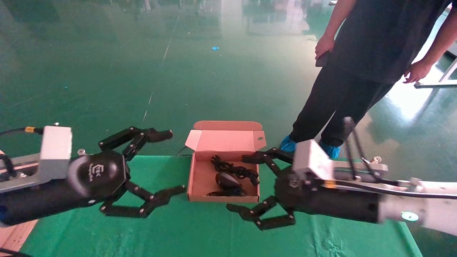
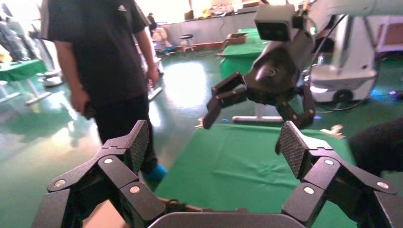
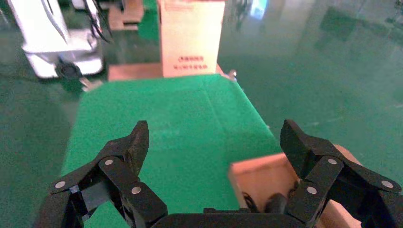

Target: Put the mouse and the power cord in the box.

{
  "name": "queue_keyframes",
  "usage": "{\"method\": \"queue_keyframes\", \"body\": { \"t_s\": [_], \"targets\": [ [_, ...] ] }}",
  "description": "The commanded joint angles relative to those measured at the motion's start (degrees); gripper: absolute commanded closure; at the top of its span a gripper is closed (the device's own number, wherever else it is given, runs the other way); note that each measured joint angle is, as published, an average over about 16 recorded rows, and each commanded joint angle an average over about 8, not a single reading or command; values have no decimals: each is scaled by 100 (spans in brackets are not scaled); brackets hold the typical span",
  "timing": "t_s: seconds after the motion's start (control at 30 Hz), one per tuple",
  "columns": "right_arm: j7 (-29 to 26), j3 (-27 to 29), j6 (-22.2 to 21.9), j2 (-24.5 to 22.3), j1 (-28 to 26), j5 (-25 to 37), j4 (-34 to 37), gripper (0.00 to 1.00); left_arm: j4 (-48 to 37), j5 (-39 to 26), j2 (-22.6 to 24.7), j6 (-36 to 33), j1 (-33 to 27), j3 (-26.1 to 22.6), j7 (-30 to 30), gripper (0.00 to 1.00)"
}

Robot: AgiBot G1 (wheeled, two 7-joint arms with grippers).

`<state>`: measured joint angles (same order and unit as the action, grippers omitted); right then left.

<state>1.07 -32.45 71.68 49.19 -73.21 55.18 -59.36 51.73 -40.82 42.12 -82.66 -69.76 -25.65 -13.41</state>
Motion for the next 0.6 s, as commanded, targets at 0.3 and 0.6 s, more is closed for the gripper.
{"method": "queue_keyframes", "body": {
  "t_s": [0.3,0.6],
  "targets": [
    [-604,840,716,-725,595,-681,-727,0,1144,-54,-372,-159,429,504,1264,0],
    [-1106,1541,1313,-1329,1092,-1248,-1333,0,2086,-98,-675,-289,780,916,2301,0]
  ]
}}
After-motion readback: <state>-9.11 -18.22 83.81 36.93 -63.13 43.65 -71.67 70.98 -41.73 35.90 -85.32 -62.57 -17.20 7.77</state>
